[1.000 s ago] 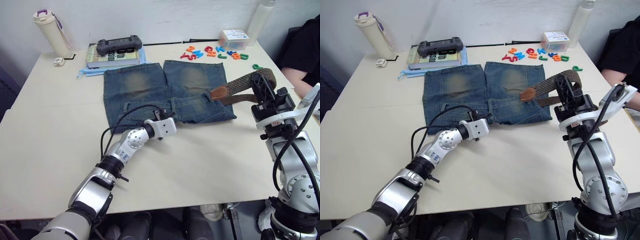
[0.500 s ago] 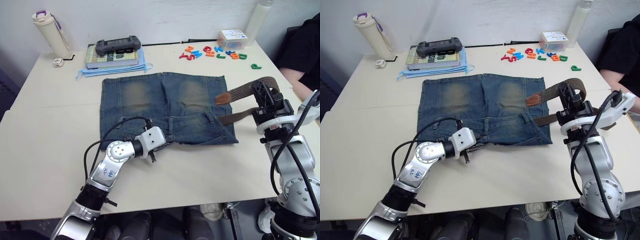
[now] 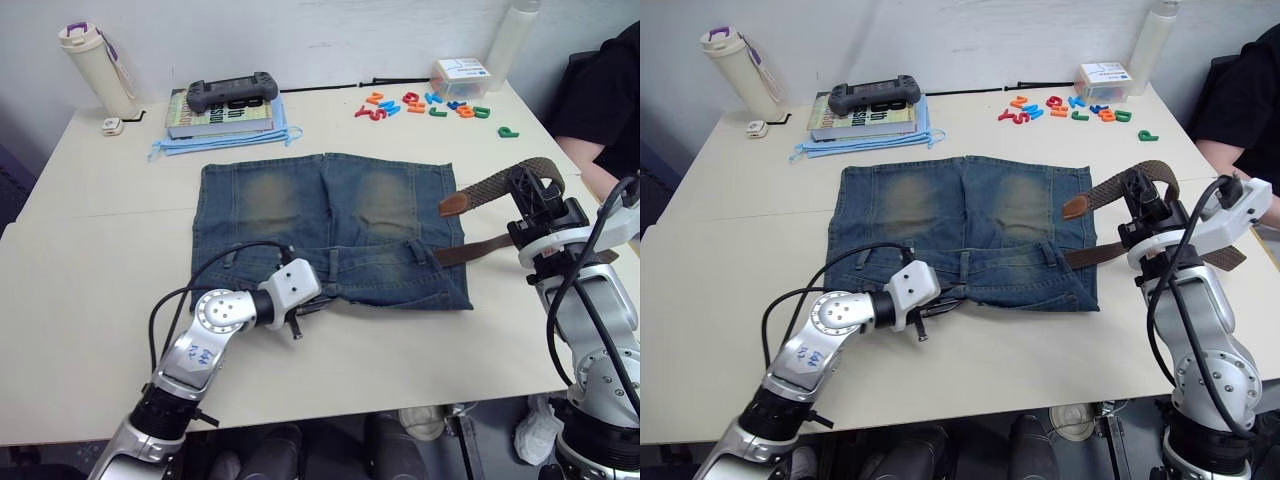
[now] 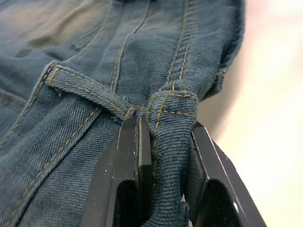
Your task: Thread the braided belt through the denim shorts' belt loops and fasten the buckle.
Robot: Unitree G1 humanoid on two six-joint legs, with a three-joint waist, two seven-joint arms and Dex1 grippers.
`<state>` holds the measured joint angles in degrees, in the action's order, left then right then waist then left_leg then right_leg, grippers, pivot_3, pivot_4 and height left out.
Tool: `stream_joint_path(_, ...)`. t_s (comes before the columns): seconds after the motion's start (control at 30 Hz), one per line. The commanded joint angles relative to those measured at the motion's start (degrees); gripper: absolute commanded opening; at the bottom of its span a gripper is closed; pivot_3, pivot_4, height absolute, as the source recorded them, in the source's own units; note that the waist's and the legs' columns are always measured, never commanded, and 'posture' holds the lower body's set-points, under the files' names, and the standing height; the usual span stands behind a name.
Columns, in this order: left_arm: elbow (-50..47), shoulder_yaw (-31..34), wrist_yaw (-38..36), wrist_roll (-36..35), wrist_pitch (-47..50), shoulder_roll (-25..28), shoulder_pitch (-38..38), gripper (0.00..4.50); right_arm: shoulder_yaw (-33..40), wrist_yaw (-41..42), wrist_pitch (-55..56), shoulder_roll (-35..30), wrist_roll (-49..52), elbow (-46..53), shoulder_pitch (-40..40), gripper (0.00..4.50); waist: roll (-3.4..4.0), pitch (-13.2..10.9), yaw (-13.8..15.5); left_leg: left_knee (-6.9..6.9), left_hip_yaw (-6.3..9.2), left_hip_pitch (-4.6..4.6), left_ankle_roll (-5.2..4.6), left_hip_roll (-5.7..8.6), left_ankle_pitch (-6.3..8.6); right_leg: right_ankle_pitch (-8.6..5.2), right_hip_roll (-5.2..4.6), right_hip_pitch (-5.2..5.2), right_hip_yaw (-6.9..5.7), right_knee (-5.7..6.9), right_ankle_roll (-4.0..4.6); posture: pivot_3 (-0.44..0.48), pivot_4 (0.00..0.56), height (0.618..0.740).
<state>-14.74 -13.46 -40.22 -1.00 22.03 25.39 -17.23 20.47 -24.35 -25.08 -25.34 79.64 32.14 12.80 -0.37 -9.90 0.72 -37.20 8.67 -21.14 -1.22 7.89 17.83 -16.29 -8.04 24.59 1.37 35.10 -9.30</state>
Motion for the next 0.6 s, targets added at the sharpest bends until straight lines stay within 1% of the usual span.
stream_joint_path(0.03,-0.3,2.7,1.2,0.1,1.7,2.0,1.8,0.62,-0.7,-0.4,-0.4,0.3,-0.2,5.0,-1.9,0.00,0.00,0.0,0.0,0.00,0.00,0.00,0.00,0.00,0.00,0.00,0.01,0.00,0.01,0.00,0.00,0.000,0.150,0.731)
stream_joint_path(0.13,-2.2,3.7,1.5,0.4,2.2,3.6,4.4,0.62,-2.2,-1.0,-0.1,1.7,-0.1,7.6,-4.6,0.00,0.00,0.0,-0.4,0.01,-0.07,0.04,0.03,-0.05,0.02,0.00,0.11,0.01,0.17,0.00,0.00,0.000,0.150,0.731)
stream_joint_path(0.3,-5.6,6.3,0.6,-2.5,1.6,5.5,9.5,0.62,-4.9,-1.6,0.7,4.9,-2.0,10.0,-8.5,0.00,0.05,0.0,-0.9,0.04,-0.33,0.16,0.22,-0.43,0.17,-0.02,0.55,0.02,0.44,0.00,0.09,0.000,0.150,0.731)
stream_joint_path(0.47,-5.7,8.6,-0.8,-4.4,-0.2,7.7,12.0,0.62,-6.9,-1.2,1.0,6.6,-4.0,10.0,-8.8,0.00,0.07,0.0,-0.9,0.10,-0.54,0.36,0.30,-0.59,0.23,-0.04,0.66,0.02,0.52,0.05,0.25,0.000,0.150,0.731)
stream_joint_path(0.6,-4.8,8.5,-1.6,-5.7,-1.6,7.5,11.6,0.62,-8.0,-0.6,1.2,7.8,-5.5,9.2,-8.4,0.00,0.07,0.0,-0.8,0.13,-0.61,0.45,0.29,-0.62,0.27,-0.06,0.67,-0.02,0.54,0.08,0.30,0.000,0.150,0.731)
